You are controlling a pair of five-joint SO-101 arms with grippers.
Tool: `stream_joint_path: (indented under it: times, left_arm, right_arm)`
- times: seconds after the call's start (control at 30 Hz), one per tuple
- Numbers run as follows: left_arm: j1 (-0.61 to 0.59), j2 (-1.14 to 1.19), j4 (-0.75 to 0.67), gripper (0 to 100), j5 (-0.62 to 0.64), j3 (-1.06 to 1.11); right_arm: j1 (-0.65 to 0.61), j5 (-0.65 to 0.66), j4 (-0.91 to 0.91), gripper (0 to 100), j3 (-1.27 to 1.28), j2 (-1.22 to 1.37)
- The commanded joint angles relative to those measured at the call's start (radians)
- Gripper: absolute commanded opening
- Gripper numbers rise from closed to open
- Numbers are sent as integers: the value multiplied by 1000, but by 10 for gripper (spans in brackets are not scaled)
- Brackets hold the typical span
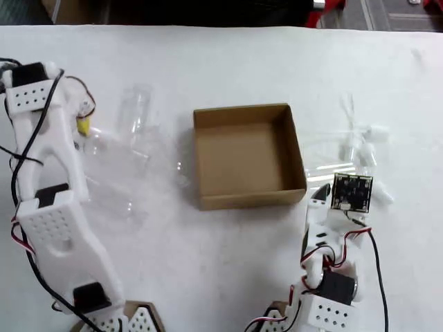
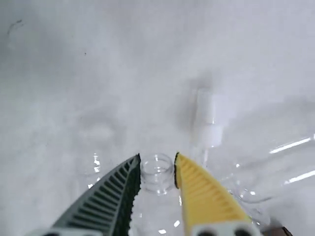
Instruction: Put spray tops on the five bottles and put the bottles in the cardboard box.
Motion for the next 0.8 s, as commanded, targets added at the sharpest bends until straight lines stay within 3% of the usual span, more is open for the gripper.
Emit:
stream_joint_path:
  times: [0.0, 0.2, 0.47, 0.63, 0.77]
  left_arm:
    - [-1, -79, 31, 18, -32, -104]
    - [73, -82, 54, 20, -190, -176]
    - [203, -94, 58, 20, -503, -239]
    - [259, -232, 57, 20, -594, -247]
    - [369, -406, 46, 20, -750, -247]
  right_arm:
    - [-8, 9, 4, 15, 9, -4]
    - [-8, 9, 4, 15, 9, -2]
    - [-8, 9, 4, 15, 9, -2]
    - [-8, 9, 4, 15, 9, -2]
    - [-8, 9, 4, 15, 9, -2]
